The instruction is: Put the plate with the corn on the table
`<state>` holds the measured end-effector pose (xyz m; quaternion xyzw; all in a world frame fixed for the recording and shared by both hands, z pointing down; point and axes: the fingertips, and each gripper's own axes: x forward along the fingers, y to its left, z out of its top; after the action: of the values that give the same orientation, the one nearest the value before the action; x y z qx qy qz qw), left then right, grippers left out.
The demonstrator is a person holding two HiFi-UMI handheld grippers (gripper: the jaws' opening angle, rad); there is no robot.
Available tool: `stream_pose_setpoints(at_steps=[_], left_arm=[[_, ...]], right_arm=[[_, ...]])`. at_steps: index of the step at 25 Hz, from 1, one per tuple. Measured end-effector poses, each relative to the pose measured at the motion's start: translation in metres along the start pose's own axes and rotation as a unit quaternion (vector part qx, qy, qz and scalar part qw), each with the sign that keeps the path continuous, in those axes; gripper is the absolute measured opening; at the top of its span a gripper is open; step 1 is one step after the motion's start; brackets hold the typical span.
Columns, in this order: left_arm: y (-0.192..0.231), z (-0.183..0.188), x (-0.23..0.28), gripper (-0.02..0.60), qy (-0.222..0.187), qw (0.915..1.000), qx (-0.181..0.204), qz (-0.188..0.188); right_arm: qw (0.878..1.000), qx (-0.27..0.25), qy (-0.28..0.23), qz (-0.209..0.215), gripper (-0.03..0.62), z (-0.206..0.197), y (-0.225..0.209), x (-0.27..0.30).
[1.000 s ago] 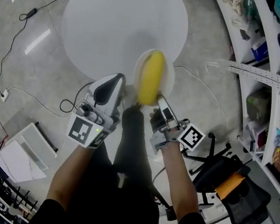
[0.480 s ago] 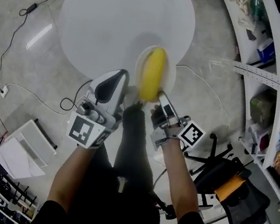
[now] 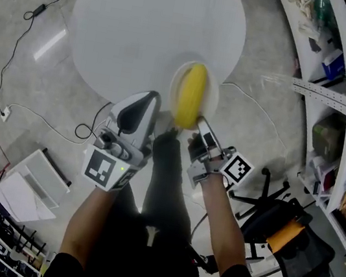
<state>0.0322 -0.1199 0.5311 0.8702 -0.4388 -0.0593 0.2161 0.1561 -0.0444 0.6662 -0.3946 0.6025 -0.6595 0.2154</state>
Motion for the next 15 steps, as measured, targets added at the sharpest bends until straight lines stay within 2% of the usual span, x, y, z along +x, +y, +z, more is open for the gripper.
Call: stream_pose_setpoints(at_steps=[15], left_arm=[[0.005,-0.003,0.0,0.002,-0.004,1.0,-0.005,0.0]], right_arm=[[1.0,0.005,-0.003,-0.008,0.04,-0.002,-0.019,0.012]])
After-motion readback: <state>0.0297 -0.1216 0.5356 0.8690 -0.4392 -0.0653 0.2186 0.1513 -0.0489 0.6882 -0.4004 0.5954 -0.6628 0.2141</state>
